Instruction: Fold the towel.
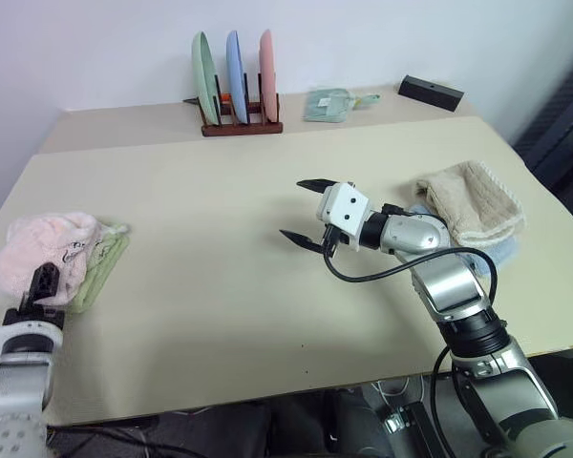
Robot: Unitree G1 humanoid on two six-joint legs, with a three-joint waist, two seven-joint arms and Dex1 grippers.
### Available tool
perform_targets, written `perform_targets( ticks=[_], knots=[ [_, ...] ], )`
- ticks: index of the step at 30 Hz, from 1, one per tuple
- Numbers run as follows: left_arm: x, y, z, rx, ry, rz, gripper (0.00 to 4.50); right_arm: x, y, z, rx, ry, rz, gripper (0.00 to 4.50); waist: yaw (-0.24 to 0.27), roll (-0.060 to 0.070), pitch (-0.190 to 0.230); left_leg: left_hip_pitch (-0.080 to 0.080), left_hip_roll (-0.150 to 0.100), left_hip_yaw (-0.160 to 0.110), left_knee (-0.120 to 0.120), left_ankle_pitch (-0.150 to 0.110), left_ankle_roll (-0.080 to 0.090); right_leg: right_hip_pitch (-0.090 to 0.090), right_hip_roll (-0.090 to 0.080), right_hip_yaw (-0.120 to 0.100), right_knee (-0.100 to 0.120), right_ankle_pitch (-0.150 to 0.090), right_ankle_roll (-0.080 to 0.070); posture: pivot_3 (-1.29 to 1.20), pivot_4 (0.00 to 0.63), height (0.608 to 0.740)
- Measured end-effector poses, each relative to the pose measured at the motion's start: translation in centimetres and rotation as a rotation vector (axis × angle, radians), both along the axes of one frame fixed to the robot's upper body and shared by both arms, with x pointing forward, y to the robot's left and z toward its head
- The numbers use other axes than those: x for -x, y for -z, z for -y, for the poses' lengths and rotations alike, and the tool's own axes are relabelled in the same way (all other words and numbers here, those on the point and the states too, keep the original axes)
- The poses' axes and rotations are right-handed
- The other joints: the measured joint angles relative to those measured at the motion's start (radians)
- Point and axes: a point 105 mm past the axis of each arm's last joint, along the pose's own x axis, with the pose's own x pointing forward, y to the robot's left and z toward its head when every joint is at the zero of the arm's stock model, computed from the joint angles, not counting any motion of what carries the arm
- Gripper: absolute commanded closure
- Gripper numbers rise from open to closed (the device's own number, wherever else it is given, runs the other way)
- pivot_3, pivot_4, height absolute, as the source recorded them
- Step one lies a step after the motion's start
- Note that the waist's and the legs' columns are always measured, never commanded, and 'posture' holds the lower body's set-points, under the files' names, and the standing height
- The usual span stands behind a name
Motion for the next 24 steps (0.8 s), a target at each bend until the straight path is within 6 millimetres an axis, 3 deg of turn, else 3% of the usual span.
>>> perform_targets(
  ticks=[3, 5, 11, 14, 19, 24],
  knots=[
    [1.3, 0.3, 2.1, -0.069, 0.138, -0.053, 0.03, -0.1, 0.1, 0.3, 0.006, 0.005, -0.001, 0.00, 0.004, 0.000, 0.000, 0.000, 0.000, 0.000, 0.000, 0.000, 0.000, 0.001, 0.000, 0.000, 0.000, 0.000, 0.000, 0.00, 0.150, 0.740],
    [1.4, -0.7, 4.3, -0.196, 0.291, -0.087, 0.03, -0.4, 0.2, 0.6, 0.004, 0.013, -0.004, 0.00, 0.009, -0.001, 0.000, 0.000, 0.000, 0.000, 0.001, 0.000, 0.000, 0.002, 0.000, 0.000, 0.000, 0.000, 0.000, 0.00, 0.150, 0.740],
    [-2.9, -5.8, 12.1, -0.577, 0.671, 0.048, 0.03, -1.7, 0.7, 3.3, -0.029, 0.107, -0.049, 0.00, 0.007, 0.000, 0.000, 0.002, 0.000, 0.000, -0.001, 0.000, 0.000, 0.004, 0.000, 0.000, 0.000, 0.000, 0.000, 0.00, 0.150, 0.740],
    [-4.9, -6.5, 15.3, -0.796, 0.793, 0.067, 0.03, -2.2, 1.7, 5.6, -0.086, 0.185, -0.115, 0.00, 0.002, 0.000, 0.001, 0.002, 0.000, 0.001, -0.004, 0.000, 0.000, 0.002, 0.000, 0.001, -0.001, 0.000, 0.000, 0.00, 0.150, 0.740],
    [-8.1, -5.7, 17.7, -0.960, 0.857, 0.073, 0.03, -1.8, 4.5, 9.8, -0.150, 0.283, -0.289, 0.00, 0.005, 0.001, 0.001, 0.002, 0.000, 0.001, -0.004, 0.000, 0.000, 0.001, 0.000, 0.001, -0.001, 0.000, 0.000, 0.00, 0.150, 0.740],
    [-9.7, -3.9, 17.6, -1.030, 0.888, 0.024, 0.03, -0.4, 6.6, 12.0, -0.178, 0.332, -0.409, 0.00, -0.004, 0.002, 0.001, 0.002, 0.001, 0.002, -0.004, 0.000, 0.000, 0.000, 0.000, 0.002, -0.001, 0.000, 0.000, 0.00, 0.150, 0.740]
  ],
)
